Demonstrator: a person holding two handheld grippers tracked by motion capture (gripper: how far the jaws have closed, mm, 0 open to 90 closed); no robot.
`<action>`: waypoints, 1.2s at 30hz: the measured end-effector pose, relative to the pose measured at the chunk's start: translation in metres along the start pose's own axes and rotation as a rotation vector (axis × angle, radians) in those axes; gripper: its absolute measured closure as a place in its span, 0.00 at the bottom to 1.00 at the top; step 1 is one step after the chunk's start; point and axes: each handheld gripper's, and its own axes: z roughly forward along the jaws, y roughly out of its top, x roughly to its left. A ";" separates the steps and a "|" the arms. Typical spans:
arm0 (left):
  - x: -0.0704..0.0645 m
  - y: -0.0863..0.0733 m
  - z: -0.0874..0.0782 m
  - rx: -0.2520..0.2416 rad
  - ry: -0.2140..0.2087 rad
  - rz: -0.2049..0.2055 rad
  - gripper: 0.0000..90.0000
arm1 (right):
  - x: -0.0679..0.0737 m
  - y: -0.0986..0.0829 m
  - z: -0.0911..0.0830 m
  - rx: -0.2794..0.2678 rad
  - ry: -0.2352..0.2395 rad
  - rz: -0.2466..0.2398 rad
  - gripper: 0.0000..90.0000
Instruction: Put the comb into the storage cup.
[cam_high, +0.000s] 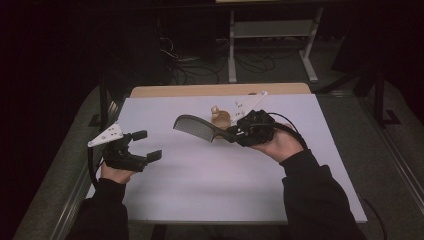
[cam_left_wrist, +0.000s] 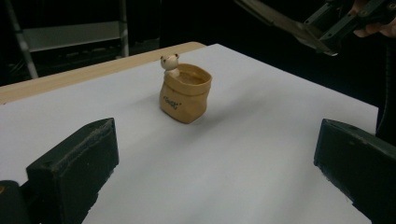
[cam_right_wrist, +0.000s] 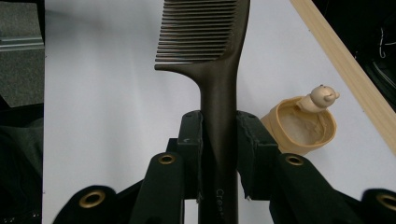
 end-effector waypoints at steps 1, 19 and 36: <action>-0.001 0.001 0.002 0.000 -0.003 0.003 0.00 | 0.000 0.001 0.000 -0.003 -0.001 -0.002 0.79; -0.015 0.022 0.024 -0.006 -0.065 0.033 0.00 | -0.003 0.005 -0.002 -0.031 -0.017 -0.001 0.79; -0.030 0.044 0.053 -0.032 -0.141 0.032 0.00 | -0.003 0.014 0.001 -0.093 -0.027 -0.008 0.79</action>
